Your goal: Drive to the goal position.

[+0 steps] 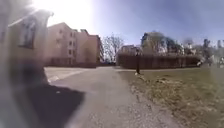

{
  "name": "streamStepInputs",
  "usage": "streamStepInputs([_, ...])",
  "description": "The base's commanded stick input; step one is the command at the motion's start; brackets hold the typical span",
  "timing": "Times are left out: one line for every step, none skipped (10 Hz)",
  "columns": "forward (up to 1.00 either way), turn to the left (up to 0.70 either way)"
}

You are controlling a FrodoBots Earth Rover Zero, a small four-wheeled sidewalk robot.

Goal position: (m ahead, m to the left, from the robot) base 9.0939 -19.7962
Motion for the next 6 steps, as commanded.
streamStepInputs([0.85, 0.0])
streamStepInputs([0.85, 0.0])
streamStepInputs([0.85, 0.0])
streamStepInputs([0.85, 0.0])
streamStepInputs([0.85, 0.0])
streamStepInputs([0.85, 0.0])
